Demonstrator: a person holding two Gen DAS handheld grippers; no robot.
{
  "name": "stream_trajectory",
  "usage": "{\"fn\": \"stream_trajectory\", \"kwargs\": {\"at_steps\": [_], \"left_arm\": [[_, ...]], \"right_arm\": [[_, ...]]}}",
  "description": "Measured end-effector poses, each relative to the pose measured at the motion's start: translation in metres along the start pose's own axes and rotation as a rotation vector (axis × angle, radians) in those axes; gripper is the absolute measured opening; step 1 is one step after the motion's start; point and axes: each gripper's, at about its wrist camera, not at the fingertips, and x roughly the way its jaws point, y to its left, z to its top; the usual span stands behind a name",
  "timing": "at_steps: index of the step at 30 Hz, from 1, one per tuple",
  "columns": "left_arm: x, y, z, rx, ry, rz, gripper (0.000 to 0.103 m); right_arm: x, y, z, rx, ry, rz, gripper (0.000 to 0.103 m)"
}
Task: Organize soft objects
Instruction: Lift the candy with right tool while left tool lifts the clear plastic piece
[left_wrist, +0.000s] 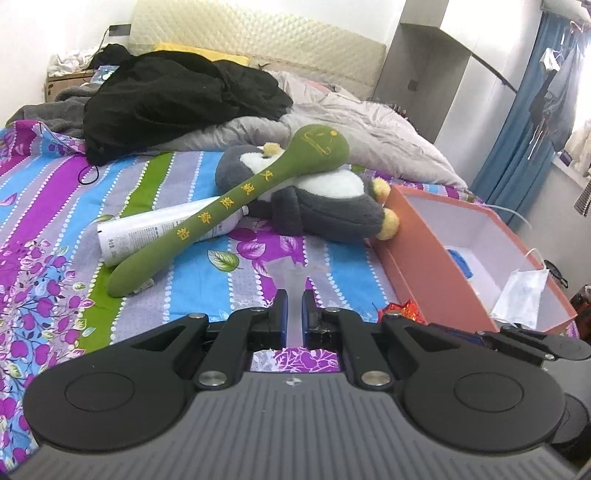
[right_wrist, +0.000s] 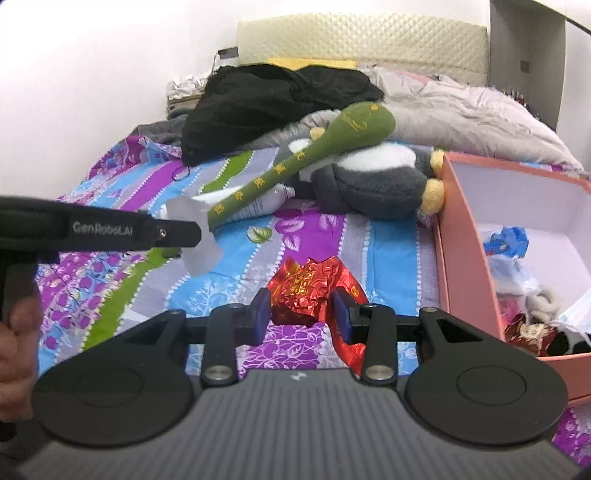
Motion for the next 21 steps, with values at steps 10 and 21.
{"fn": "stream_trajectory", "kwargs": {"at_steps": [10, 21], "left_arm": [[-0.04, -0.015, 0.004, 0.019, -0.021, -0.023, 0.009], [-0.063, -0.061, 0.007, 0.077, -0.045, -0.099, 0.009]], "right_arm": [[-0.042, 0.001, 0.012, 0.032, -0.06, 0.007, 0.04], [-0.092, -0.015, 0.018, 0.06, -0.12, -0.041, 0.04]]}}
